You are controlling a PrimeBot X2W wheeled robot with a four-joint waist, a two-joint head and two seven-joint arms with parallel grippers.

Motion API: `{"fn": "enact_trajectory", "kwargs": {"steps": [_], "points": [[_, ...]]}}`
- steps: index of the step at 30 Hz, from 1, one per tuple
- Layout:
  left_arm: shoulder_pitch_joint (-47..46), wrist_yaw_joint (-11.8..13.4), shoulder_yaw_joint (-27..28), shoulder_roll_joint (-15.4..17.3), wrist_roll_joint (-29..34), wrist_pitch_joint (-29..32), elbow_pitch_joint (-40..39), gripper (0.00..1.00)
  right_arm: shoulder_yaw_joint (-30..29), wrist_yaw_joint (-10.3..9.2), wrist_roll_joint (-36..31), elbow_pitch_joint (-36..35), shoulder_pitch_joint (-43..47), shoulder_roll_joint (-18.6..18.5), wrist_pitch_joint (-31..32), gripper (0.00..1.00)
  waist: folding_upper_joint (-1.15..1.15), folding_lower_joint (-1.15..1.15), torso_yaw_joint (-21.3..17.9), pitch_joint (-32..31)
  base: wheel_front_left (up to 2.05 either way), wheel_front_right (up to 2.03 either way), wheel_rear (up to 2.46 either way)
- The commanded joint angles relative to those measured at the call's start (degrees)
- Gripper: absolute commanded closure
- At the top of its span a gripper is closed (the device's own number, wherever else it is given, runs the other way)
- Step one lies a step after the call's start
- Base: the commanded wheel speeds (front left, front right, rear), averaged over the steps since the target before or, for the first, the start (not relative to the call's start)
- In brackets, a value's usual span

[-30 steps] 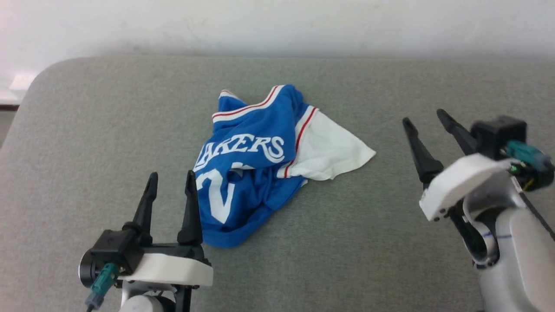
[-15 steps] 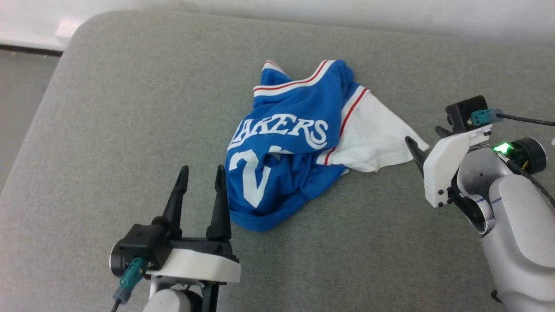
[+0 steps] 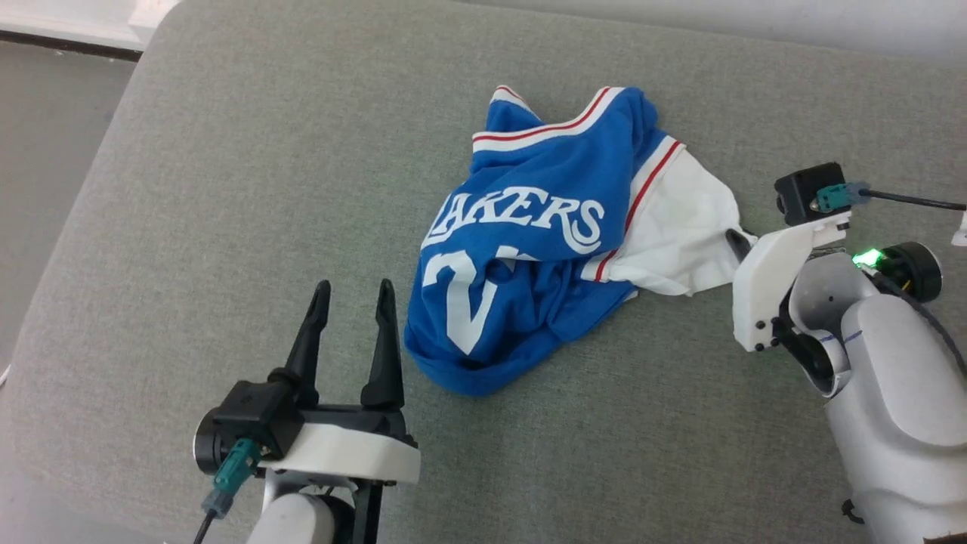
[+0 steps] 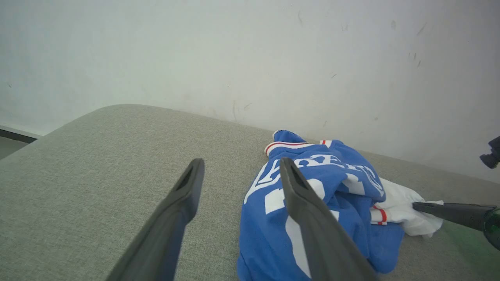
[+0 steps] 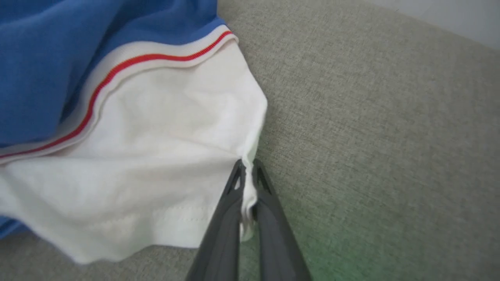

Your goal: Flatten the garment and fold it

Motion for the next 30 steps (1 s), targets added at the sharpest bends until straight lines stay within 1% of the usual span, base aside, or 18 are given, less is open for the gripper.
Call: {"fn": "enact_trajectory", "kwargs": {"steps": [1,7,11,15,20,22,24,26,27,28,29,30], "points": [[0.04,-0.4,0.46,-0.05,0.52,-0.28,0.22,0.0,-0.27,-0.05,-0.23,0.5,0.73,0.16,-0.54,1.0,-0.01,-0.01,-1.8,-2.13,0.0,0.0,0.0],[1.91,-0.71,2.4,0.84,0.76,-0.28,0.39,0.0,-3.31,-0.05,1.08,-3.05,1.17,-0.16,-4.63,1.0,-0.01,-0.01,-5.44,-6.93,0.0,0.0,0.0],[3.36,-0.44,3.53,1.94,0.63,-0.26,-0.11,0.0,-8.58,-0.05,1.82,-7.31,3.19,-1.78,-5.58,1.0,-0.01,-0.01,-8.14,-8.87,0.0,0.0,0.0],[4.35,-0.28,3.98,2.78,0.34,0.32,-1.08,0.0,-16.6,-0.05,1.56,-11.53,8.21,-3.67,-4.73,1.0,-0.01,-0.01,-10.49,-9.14,0.0,0.0,0.0],[4.71,0.21,3.72,3.33,0.55,1.88,-2.87,0.0,-30.0,-0.05,-2.62,-14.71,17.5,-5.48,-3.72,1.0,-0.01,-0.01,-12.1,-8.45,0.0,0.0,0.0],[4.77,0.35,3.55,3.49,0.68,2.3,-3.25,0.0,-34.67,-0.05,-5.47,-14.85,21.05,-5.5,-3.46,1.0,-0.01,-0.01,-12.46,-8.33,0.0,0.0,0.0],[4.86,0.49,3.46,3.65,0.76,2.58,-3.44,0.0,-38.03,-0.05,-7.24,-14.47,23.55,-4.47,-3.54,1.0,-0.01,-0.01,-12.87,-8.25,0.0,0.0,0.0],[4.91,0.47,3.31,3.82,0.79,2.77,-3.29,0.0,-39.26,-0.05,-8.19,-13.54,24.94,-3.07,-3.99,1.0,-0.01,-0.01,-13.32,-8.33,0.0,0.0,0.0],[4.93,0.49,3.26,3.85,0.78,2.82,-3.19,0.0,-39.34,-0.05,-8.41,-13.07,25.18,-2.3,-4.44,0.9,-0.01,-0.01,-13.59,-8.47,0.0,0.0,0.0],[4.95,0.49,3.2,3.85,0.71,2.87,-3.07,0.0,-39.35,-0.05,-8.59,-12.69,25.16,-1.55,-5.09,0.56,-0.01,-0.01,-13.81,-8.6,0.0,0.0,0.0],[4.98,0.48,3.15,3.86,0.65,2.92,-2.93,0.0,-39.1,-0.05,-8.81,-12.37,24.96,-0.88,-5.84,0.0,-0.01,-0.01,-14.06,-8.79,0.0,0.0,0.0],[5.01,0.48,3.11,3.88,0.58,2.93,-2.78,0.0,-38.8,-0.05,-8.97,-12.14,24.54,-0.25,-6.63,0.0,-0.01,-0.01,-14.3,-9.03,0.0,0.0,0.0]]}}
